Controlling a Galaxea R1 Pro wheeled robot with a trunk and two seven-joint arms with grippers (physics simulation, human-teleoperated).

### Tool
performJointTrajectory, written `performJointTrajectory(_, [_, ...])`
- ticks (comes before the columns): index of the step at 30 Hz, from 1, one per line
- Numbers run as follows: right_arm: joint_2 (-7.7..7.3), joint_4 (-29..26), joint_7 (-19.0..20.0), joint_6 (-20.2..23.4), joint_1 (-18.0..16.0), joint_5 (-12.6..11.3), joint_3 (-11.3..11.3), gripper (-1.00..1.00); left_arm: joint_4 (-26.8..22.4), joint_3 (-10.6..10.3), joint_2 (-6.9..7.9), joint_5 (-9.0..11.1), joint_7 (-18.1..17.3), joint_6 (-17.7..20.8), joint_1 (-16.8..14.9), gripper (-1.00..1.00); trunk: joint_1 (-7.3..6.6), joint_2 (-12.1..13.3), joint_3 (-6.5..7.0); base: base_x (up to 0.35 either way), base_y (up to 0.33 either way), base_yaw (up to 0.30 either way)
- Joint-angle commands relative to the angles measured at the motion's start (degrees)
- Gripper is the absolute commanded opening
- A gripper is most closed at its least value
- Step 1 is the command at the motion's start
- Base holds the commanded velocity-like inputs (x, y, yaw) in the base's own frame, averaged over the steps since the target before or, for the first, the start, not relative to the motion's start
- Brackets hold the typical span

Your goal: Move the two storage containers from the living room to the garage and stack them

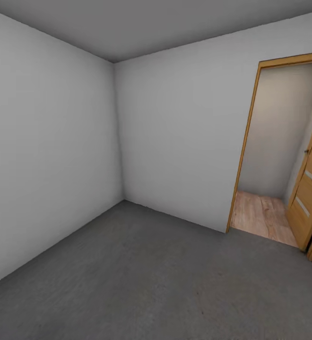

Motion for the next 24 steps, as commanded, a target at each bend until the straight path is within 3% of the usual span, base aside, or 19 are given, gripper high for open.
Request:
performJointTrajectory(1, [0.02, 0.2, 0.2, -0.3, -0.1, -0.6, 0.5, 1.0, 0.0, 0.0, -0.22, 0.3, 0.1, -0.2, 0.0, 1.0, 0.01, -0.1, -0.08, 0.0, 0.0, -0.285])
performJointTrajectory(24, [0.03, 0.2, 0.2, -0.1, -0.1, -0.3, 0.6, 1.0, 0.1, 0.1, -0.39, 0.6, 0.4, -0.2, 0.0, 1.0, 0.01, -0.1, -0.08, 0.0, 0.0, -0.286])
